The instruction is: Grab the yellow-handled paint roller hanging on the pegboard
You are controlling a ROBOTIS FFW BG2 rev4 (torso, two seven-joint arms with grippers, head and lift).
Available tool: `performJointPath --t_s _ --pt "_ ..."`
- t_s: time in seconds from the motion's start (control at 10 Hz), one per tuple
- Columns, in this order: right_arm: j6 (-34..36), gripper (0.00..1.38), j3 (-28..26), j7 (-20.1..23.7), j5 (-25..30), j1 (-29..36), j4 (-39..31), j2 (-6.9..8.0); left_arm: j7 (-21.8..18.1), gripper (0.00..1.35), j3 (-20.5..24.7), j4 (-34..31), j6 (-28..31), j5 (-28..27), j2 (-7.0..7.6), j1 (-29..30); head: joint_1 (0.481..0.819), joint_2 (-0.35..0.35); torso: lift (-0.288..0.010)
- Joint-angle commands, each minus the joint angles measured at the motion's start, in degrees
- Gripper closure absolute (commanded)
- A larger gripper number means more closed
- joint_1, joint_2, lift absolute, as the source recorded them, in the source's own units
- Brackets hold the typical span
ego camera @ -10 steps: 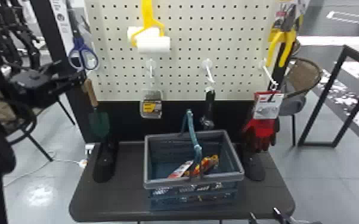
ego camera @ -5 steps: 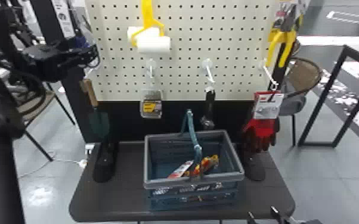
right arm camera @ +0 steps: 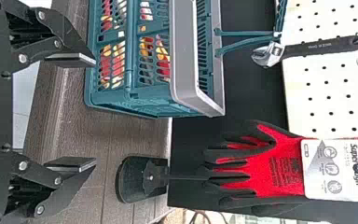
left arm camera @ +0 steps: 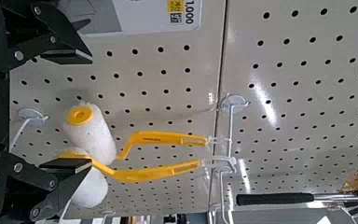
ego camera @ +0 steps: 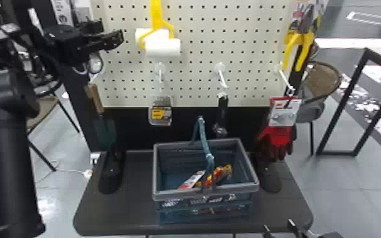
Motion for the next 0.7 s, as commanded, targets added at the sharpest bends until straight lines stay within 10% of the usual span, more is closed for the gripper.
performJointPath --t_s 0.0,0.6 --pt "0.04 0.51 0.0 0.0 0.0 -0.1 0.0 -0.11 -0.84 0.48 -0.99 1.84 -0.32 -0.59 -0.15 -2.22 0.549 0.0 -0.1" --pt "0.13 0.51 0.7 0.09 -0.79 -0.54 0.35 -0.47 -1.11 0.49 -4.51 8.26 -0.32 4.25 -0.15 -7.5 0.549 0.0 -0.1"
